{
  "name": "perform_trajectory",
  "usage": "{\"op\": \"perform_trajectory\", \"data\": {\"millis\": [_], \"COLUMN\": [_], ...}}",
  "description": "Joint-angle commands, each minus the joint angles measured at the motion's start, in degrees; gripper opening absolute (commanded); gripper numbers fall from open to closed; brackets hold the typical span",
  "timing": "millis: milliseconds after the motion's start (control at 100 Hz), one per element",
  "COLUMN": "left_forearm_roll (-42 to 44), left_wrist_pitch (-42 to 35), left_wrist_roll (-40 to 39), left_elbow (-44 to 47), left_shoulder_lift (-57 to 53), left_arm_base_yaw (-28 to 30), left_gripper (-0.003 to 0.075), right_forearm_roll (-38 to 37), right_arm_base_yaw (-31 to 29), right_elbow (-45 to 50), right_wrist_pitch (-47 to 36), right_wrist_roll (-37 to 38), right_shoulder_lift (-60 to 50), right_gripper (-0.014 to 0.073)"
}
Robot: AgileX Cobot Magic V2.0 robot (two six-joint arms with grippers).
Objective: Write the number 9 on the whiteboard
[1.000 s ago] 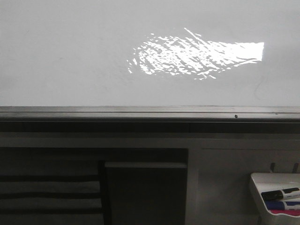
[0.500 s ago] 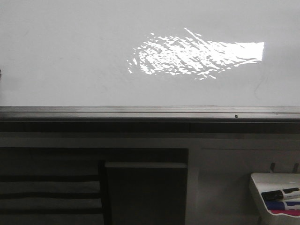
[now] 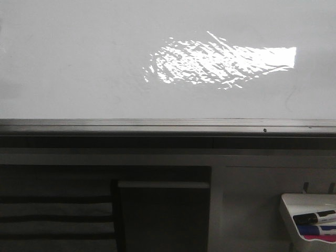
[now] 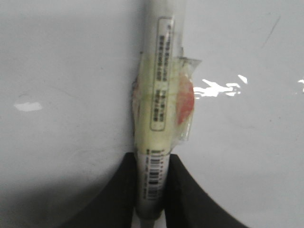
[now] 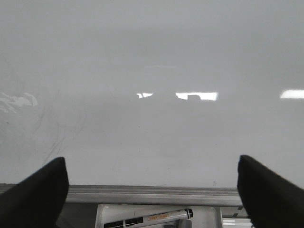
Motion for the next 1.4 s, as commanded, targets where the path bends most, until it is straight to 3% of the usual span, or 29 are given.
{"op": "perform_trajectory", "data": {"millis": [0,160,290,490,660,770,910,1140,1390], "left_forearm_roll": [0.2,1.75,3.52,2.81,-6.66,-14.99,-20.45,-20.43,-20.47], "left_wrist_pitch": [-3.13,3.59,17.65,45.86,62.12,64.43,64.18,63.14,59.74], "left_wrist_roll": [-0.3,-0.3,-0.3,7.82,21.42,32.77,43.21,44.83,47.58], "left_elbow": [-1.83,-2.99,-8.24,-20.12,-27.73,-28.92,-29.02,-29.75,-29.75], "left_shoulder_lift": [-1.73,-4.46,-7.16,-8.0,-7.14,-6.68,-6.56,-6.56,-6.56], "left_arm_base_yaw": [-0.17,-0.17,-1.51,-9.05,-15.71,-19.33,-25.33,-33.41,-35.81], "left_gripper": [-0.002,-0.002,-0.002,-0.002,-0.002,-0.002,-0.002,-0.002,-0.002], "right_forearm_roll": [0.0,1.84,3.19,16.69,29.24,35.29,35.9,37.91,48.01], "right_arm_base_yaw": [-0.06,-0.06,0.15,1.11,3.93,7.2,14.38,25.68,28.66], "right_elbow": [-1.9,-4.41,-9.72,-19.35,-26.37,-29.3,-31.66,-34.22,-34.49], "right_wrist_pitch": [-4.43,1.43,8.94,22.79,32.83,35.79,35.82,33.29,33.38], "right_wrist_roll": [-0.49,-0.49,-1.39,-16.38,-34.39,-43.78,-53.31,-59.5,-68.79], "right_shoulder_lift": [0.23,0.34,2.52,9.86,17.37,21.54,25.46,30.56,32.79], "right_gripper": [0.0638,0.0638,0.0637,0.0637,0.0637,0.0637,0.0637,0.0636,0.0636]}}
